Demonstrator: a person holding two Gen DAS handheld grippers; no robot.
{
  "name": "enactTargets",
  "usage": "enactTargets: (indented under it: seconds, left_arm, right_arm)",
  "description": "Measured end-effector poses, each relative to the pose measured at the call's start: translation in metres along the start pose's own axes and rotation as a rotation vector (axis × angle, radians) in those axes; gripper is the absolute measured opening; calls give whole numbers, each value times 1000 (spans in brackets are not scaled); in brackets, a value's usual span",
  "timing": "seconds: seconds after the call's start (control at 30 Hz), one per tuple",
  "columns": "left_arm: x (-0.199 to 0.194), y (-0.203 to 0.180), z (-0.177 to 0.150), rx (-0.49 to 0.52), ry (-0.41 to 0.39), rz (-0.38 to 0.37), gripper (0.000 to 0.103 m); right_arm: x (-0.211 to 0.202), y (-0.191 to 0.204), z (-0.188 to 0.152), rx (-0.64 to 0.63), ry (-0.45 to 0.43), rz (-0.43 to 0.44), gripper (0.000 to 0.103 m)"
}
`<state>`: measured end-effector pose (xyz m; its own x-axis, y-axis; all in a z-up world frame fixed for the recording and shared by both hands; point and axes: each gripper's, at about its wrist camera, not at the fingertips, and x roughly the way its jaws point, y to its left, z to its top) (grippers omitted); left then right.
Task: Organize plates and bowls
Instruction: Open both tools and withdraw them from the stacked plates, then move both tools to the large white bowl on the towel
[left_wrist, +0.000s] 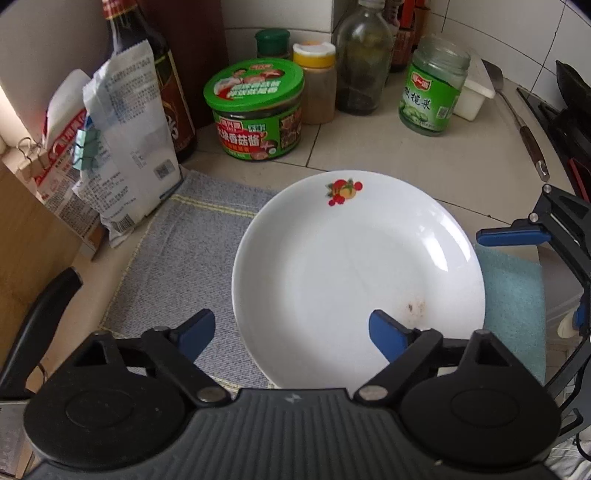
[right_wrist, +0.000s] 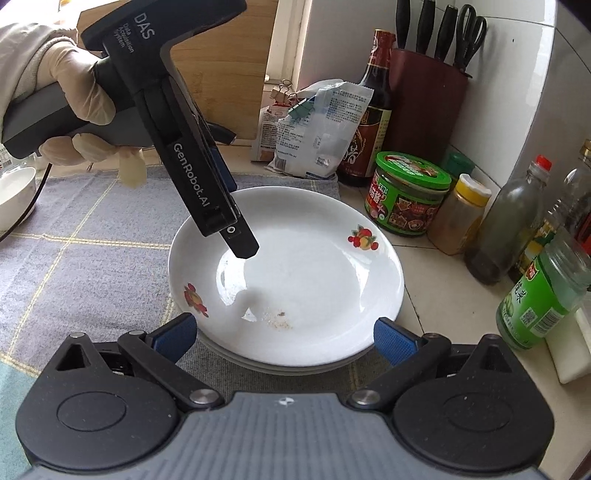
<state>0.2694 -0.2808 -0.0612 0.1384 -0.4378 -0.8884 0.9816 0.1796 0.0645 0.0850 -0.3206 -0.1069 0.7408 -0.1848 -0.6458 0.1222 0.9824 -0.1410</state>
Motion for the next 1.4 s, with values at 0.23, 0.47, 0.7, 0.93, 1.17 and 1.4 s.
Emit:
enactTargets:
  seconds: [0.23, 0.47, 0.7, 0.93, 1.17, 1.4]
  left_arm:
    - [-27, -2, -21, -52, -96, 89, 93]
    - [-69, -22, -49, -109, -206, 209, 94]
    - [-102, -56, -90, -274, -310, 355, 98]
    - [-117, -90, -141, -431, -279, 488, 98]
    - [-141, -107, -203, -557, -288, 611, 98]
    - [-176, -105, -274, -598, -295, 621, 98]
  right_arm:
    - [0, 4, 6, 8, 15, 10, 103]
    - [-6, 10, 14, -6, 5, 17, 103]
    - [-13, 12, 17, -27, -18, 44, 103]
    - [-9, 24, 16, -94, -9, 122, 103]
    - [-9, 75, 29, -156, -7, 223, 103]
    - [-17, 156, 45, -255, -12, 267, 103]
